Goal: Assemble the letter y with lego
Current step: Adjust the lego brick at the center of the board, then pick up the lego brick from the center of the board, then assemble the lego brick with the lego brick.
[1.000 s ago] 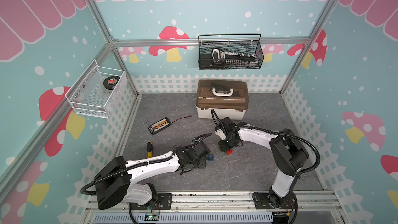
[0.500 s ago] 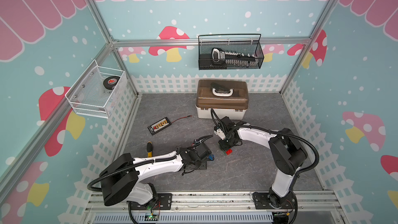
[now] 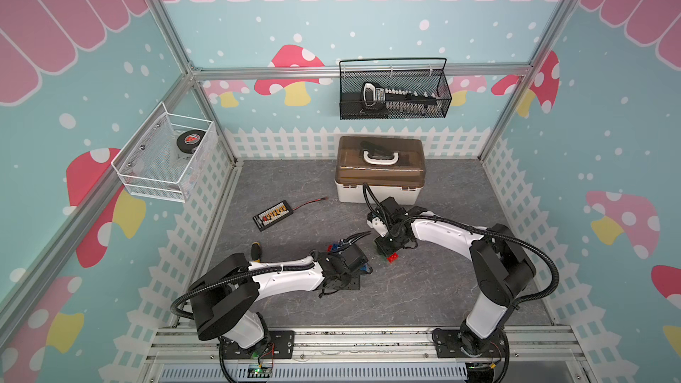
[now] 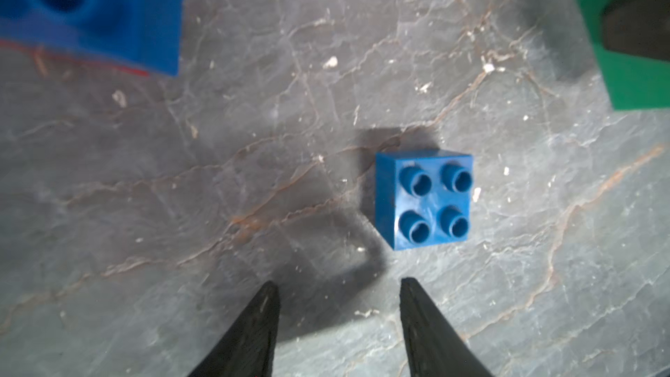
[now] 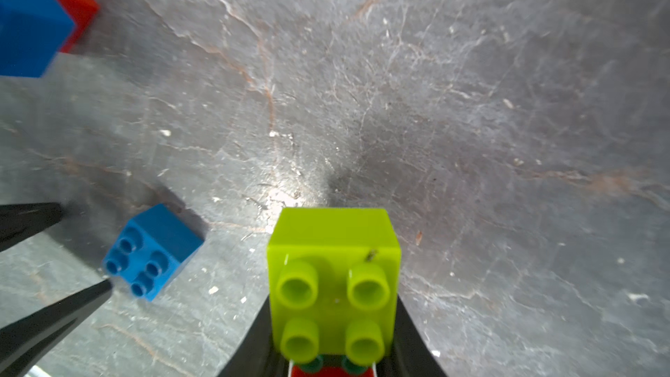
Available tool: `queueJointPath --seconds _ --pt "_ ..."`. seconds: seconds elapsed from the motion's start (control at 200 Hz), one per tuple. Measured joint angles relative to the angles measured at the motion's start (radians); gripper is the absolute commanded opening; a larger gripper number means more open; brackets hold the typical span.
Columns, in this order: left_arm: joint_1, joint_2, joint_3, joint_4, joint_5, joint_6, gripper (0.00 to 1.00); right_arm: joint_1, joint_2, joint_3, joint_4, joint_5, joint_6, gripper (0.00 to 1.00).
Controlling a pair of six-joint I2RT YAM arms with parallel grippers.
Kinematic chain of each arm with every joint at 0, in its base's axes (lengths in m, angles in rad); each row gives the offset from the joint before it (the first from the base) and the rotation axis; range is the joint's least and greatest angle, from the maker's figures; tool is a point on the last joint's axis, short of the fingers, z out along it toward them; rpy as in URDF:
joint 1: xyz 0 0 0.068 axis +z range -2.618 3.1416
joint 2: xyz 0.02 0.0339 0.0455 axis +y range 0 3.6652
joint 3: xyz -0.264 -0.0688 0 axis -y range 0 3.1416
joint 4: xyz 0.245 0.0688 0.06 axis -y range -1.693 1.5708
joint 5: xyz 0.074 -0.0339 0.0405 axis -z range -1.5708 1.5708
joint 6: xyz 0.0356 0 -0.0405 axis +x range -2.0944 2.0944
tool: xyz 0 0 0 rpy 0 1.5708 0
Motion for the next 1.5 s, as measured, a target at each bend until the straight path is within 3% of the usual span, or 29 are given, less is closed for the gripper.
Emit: queueJointPath --seconds 0.77,1.226,1.496 --pt "0.011 -0.005 -0.032 0.072 -0.1 -0.001 0.59 0.099 -0.066 -0.024 0.016 -0.067 -0.052 0.27" --pt "0.014 -0.417 -0.225 -0.034 -0.136 -0.074 0.61 0.191 -0.059 -0.016 0.017 -0.065 -0.145 0.26" --pt "0.021 -0.528 -0.304 -0.076 -0.151 -0.117 0.61 0.225 -0.027 0.014 0.026 -0.043 -0.218 0.26"
